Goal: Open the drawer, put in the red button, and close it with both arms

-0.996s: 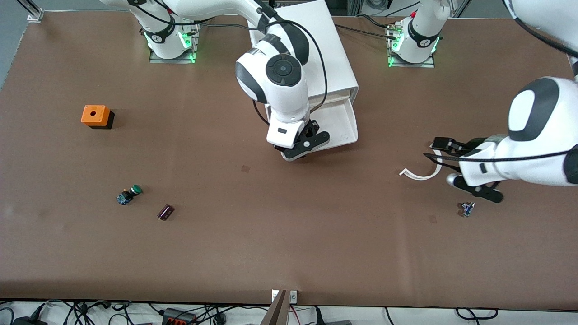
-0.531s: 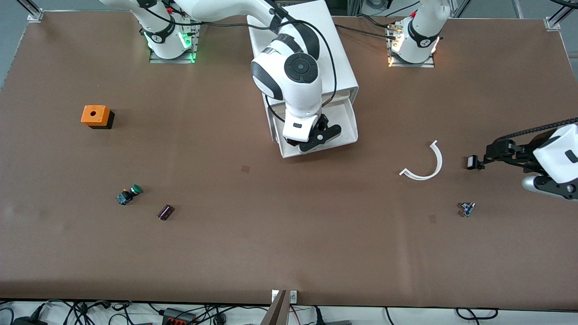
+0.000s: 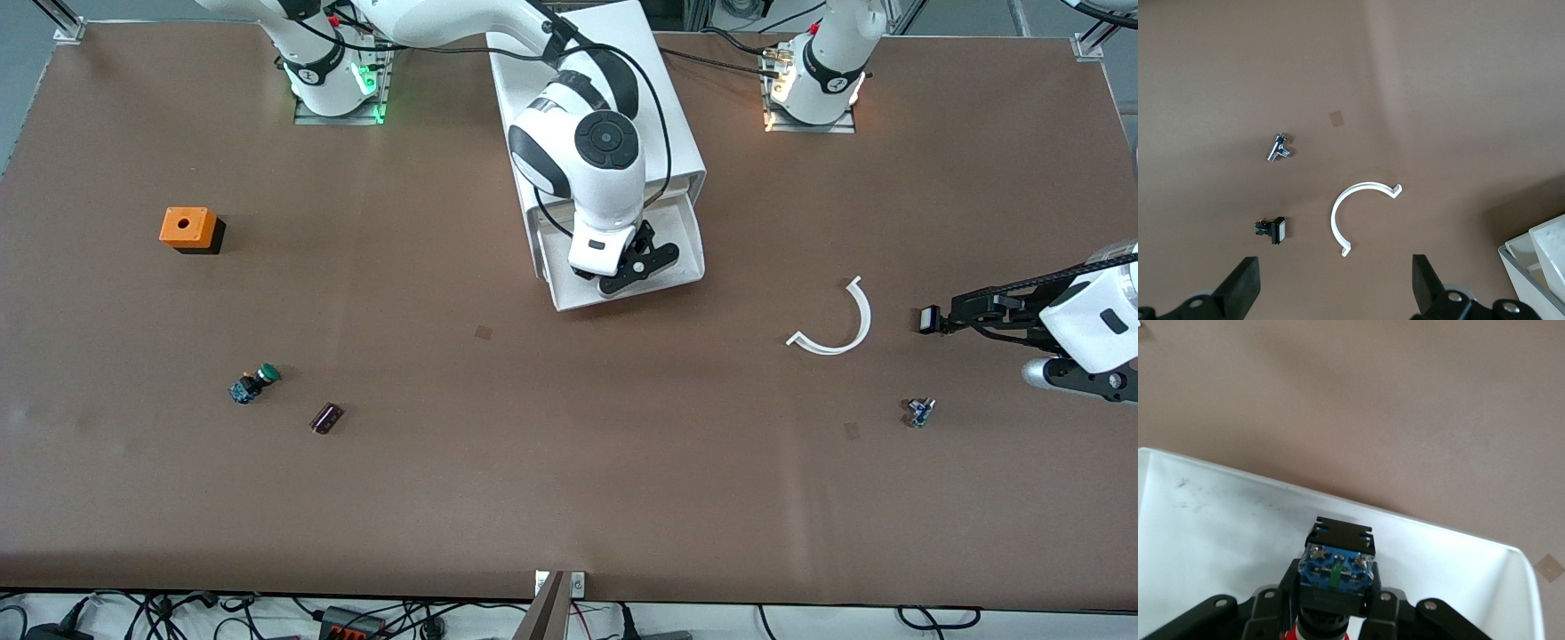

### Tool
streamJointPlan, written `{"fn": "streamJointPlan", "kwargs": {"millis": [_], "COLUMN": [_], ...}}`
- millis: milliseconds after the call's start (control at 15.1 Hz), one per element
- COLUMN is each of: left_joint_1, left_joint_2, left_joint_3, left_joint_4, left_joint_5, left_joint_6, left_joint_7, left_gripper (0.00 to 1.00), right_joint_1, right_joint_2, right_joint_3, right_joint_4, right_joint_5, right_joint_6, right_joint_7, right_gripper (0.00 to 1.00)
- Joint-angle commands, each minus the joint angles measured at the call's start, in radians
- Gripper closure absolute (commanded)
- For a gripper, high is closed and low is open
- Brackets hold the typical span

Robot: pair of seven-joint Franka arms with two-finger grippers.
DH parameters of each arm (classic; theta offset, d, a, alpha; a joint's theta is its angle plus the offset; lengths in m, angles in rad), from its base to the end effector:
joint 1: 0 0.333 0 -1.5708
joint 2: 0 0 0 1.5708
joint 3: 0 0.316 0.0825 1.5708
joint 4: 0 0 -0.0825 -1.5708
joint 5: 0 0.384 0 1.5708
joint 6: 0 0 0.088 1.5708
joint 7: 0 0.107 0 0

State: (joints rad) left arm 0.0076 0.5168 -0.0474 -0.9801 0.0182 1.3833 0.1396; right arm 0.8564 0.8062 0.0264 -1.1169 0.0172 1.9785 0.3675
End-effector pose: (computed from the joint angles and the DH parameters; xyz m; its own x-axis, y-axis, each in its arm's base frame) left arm 0.6798 -0.0153 0.5615 0.9789 -0.1714 -0.1111 -0.1701 -0.9852 0.0209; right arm 0.4916 0.5899 0.3353 0.8773 0.4784 0.0390 0.4799 -0.8757 -0.0527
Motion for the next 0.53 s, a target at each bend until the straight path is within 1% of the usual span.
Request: {"fn": "streamJointPlan", "kwargs": {"millis": [0,66,133,199,265,332,465], "left_joint_1": [-0.001,0.002,0.006,0.006,0.006,0.006,0.006], "left_joint_2": [0.002,0.002,0.002,0.002,0.000,0.000,-0.001], "left_joint_3": [-0.006,-0.006,-0.006,-0.006,-0.006,-0.006,-0.006], "left_joint_4": [0.017,0.017,0.017,0.015,0.011,0.009,0.009], "left_joint_5": [0.026,0.026,0.026,0.026,0.026,0.026,0.026], "left_joint_6": [0.000,-0.001,-0.001,-0.003,-0.006,-0.007,-0.024], "left_joint_7": [-0.012,-0.012,-0.011,-0.011,-0.012,-0.014,-0.014], "left_gripper": [0.00,0.00,0.00,0.00,0.00,0.00,0.00], "right_joint_1": [0.010,0.013,0.013,0.016,0.021,0.021,0.021], "right_joint_2": [0.018,0.018,0.018,0.018,0.018,0.016,0.011], "right_joint_3": [-0.002,-0.002,-0.002,-0.002,-0.002,-0.002,-0.002], "right_joint_4": [0.035,0.034,0.034,0.032,0.032,0.034,0.035], "right_joint_5": [0.014,0.012,0.014,0.014,0.014,0.014,0.014], "right_joint_6": [-0.030,-0.030,-0.032,-0.033,-0.038,-0.040,-0.053], "right_joint_7": [0.024,0.024,0.024,0.027,0.034,0.037,0.056], "right_gripper": [1.00,0.98,0.89,0.86,0.64,0.01,0.00]}}
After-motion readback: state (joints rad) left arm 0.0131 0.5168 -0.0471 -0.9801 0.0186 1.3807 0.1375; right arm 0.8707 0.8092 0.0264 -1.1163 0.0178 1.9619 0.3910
